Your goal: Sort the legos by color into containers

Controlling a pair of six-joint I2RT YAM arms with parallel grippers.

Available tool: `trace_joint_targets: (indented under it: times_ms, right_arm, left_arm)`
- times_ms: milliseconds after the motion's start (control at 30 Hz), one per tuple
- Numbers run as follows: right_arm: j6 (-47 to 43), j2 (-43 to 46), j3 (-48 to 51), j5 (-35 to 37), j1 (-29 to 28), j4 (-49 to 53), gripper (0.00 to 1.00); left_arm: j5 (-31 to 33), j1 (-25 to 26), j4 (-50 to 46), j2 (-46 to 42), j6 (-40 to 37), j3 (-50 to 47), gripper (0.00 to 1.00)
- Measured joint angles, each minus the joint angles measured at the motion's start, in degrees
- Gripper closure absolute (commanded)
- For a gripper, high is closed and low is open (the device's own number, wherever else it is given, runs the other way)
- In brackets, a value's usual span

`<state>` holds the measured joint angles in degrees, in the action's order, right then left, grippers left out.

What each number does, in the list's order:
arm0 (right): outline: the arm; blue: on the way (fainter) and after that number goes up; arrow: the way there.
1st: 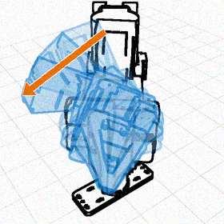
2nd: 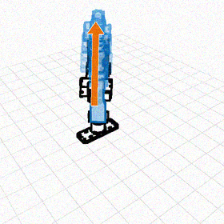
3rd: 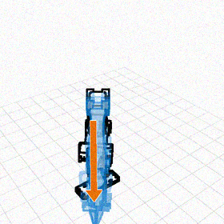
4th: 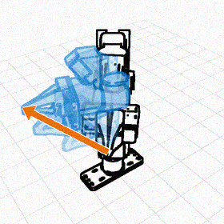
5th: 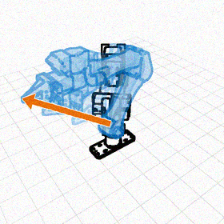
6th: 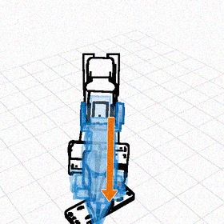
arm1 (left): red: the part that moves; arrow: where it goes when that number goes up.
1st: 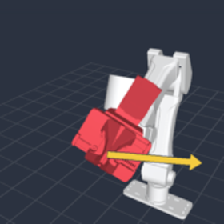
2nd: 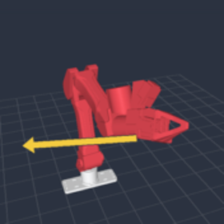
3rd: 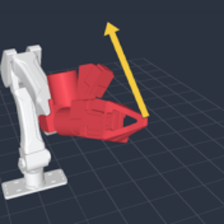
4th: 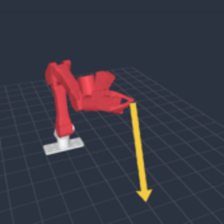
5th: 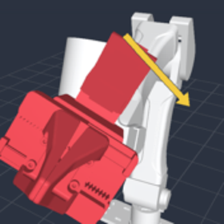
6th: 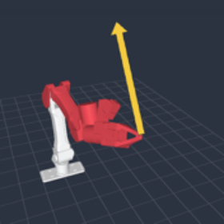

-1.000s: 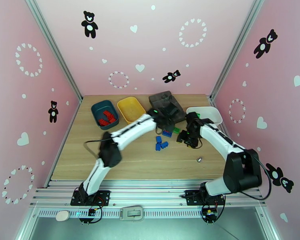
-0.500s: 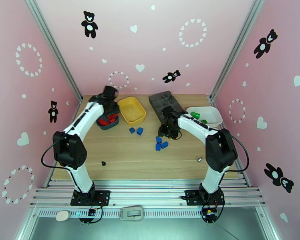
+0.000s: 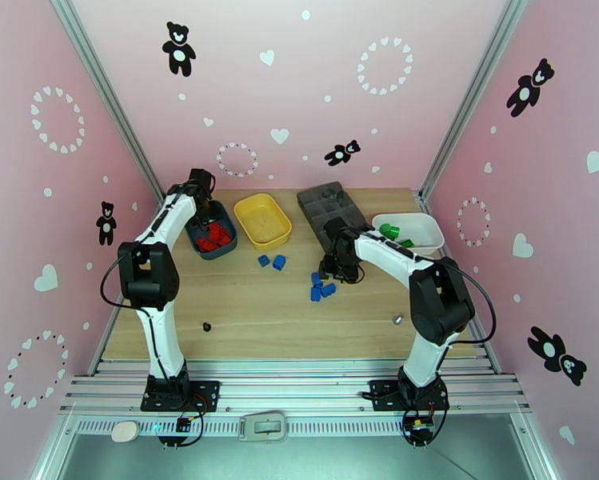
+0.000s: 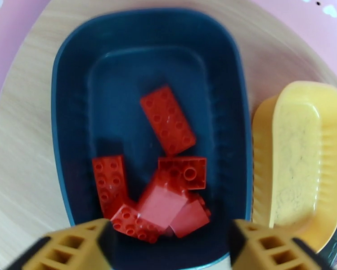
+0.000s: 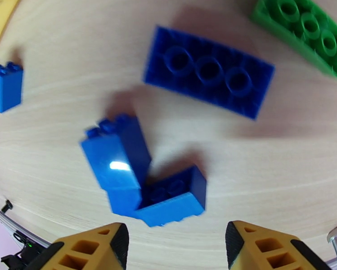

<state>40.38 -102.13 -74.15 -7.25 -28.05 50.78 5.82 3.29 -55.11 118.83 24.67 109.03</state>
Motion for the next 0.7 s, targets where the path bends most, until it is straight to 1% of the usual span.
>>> trace_joint_targets:
  times_ms: [100, 167, 233, 300, 467, 567, 633, 700]
  right_arm:
    - [0.1, 1.2, 1.7, -0.1, 0.0, -0.2, 0.39]
    - [0.0, 1.6, 2.6, -0.1, 0.0, -0.4, 0.39]
    - [-0.3, 1.8, 3.5, -0.2, 0.0, -0.7, 0.38]
    - [-0.5, 1.9, 4.4, -0.5, -0.1, -1.1, 0.38]
    - [-0.3, 1.9, 5.6, -1.5, -0.8, -2.0, 0.38]
    - [0.4, 1.8, 5.9, -2.0, -1.2, -3.2, 0.40]
    - [0.8, 1.7, 5.8, -2.4, -1.4, -3.8, 0.40]
    - [0.9, 0.9, 5.6, -2.5, -1.9, -3.8, 0.40]
  left_arm:
    - [0.9, 1.0, -0.9, -1.2, -0.7, 0.0, 0.25]
    - [1.4, 2.9, -1.1, -3.2, -1.0, -0.9, 0.25]
    - [1.9, 5.9, -1.0, -6.4, -1.0, -3.2, 0.24]
    - [2.0, 10.3, -0.5, -11.1, -0.4, -7.1, 0.24]
    - [0.9, 21.1, 2.1, -21.4, 5.7, -18.6, 0.24]
    - [0.4, 26.6, 4.0, -25.2, 10.8, -26.0, 0.24]
    - [0.0, 29.0, 5.0, -26.5, 13.9, -29.9, 0.24]
    - [-0.3, 30.4, 5.6, -27.2, 16.3, -32.7, 0.24]
